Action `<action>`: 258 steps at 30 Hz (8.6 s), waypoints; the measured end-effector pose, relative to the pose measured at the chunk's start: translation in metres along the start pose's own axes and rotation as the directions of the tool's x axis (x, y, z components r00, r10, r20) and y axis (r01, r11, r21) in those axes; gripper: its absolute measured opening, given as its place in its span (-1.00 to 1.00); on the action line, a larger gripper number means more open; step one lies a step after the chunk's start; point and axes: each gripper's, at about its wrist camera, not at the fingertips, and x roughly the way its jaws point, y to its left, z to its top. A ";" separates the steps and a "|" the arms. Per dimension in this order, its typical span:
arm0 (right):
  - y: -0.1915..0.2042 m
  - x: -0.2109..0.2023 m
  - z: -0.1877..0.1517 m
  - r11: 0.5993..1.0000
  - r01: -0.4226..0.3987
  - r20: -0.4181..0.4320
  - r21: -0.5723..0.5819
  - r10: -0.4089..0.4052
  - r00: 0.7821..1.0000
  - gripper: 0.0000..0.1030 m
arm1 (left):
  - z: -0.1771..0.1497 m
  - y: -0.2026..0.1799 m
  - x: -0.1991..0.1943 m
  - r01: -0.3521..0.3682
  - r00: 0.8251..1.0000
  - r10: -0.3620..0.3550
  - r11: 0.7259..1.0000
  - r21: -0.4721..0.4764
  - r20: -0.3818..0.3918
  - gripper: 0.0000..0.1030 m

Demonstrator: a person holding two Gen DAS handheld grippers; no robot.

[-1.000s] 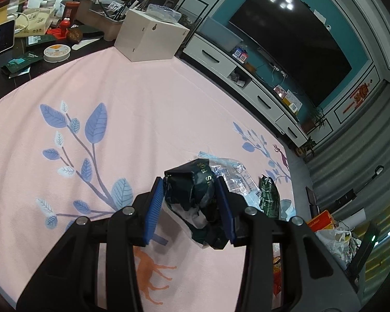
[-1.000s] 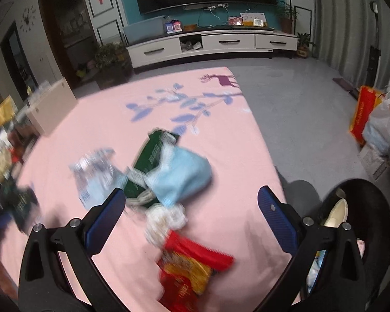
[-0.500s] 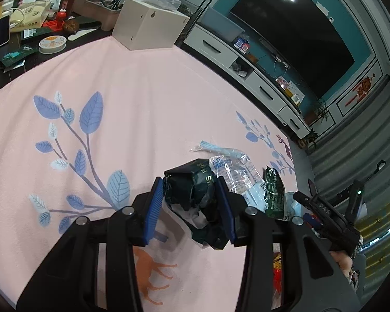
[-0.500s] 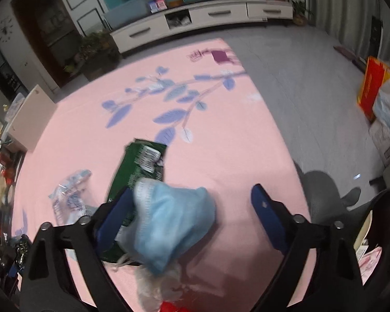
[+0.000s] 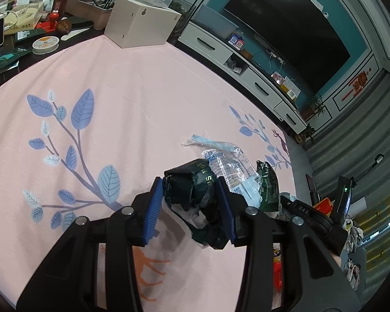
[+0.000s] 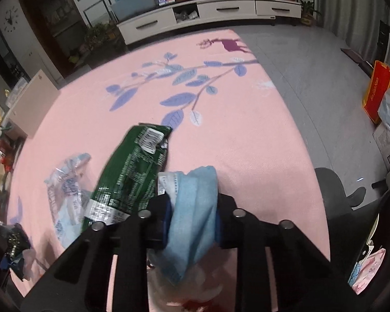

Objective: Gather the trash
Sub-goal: 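Grasp the blue face mask with the right tool while the left tool holds the dark wrapper, then carry the blue mask and dark wrapper over the black trash bin, then open both tools to drop the mask and wrapper into the bin, then grasp the clear plastic wrapper with the left tool while the right tool grasps the red snack packet, then carry the clear wrapper and red packet over the black trash bin, then open both tools to drop the wrapper and packet into the bin, then grasp the green snack packet with the left tool while the right tool grasps the white tissue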

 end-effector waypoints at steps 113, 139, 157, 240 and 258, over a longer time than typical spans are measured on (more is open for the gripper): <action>-0.040 -0.088 -0.072 0.995 -0.102 -0.003 0.021 0.102 0.995 0.88 | 0.011 -0.084 0.075 -0.038 0.997 0.053 0.972 0.234 -0.059 0.91; -0.007 -0.054 -0.093 0.989 0.045 -0.036 -0.138 -0.051 0.998 -0.30 | -0.012 -0.091 0.079 0.011 0.999 0.000 0.977 0.213 -0.054 -0.57; -0.030 -0.118 -0.081 0.998 0.026 0.135 -0.062 -0.018 0.991 -0.30 | -0.042 -0.157 -0.009 0.015 0.990 -0.075 0.895 0.447 0.119 -0.57; -0.177 -0.153 -0.083 0.901 0.322 0.080 0.289 -0.358 0.930 0.56 | 0.005 -0.119 0.034 0.069 0.997 -0.071 0.943 0.325 -0.006 0.93; 0.002 -0.046 -0.057 0.982 -0.132 -0.001 -0.134 0.133 0.991 0.02 | -0.009 -0.142 0.142 0.235 0.944 -0.151 0.932 0.276 -0.294 0.51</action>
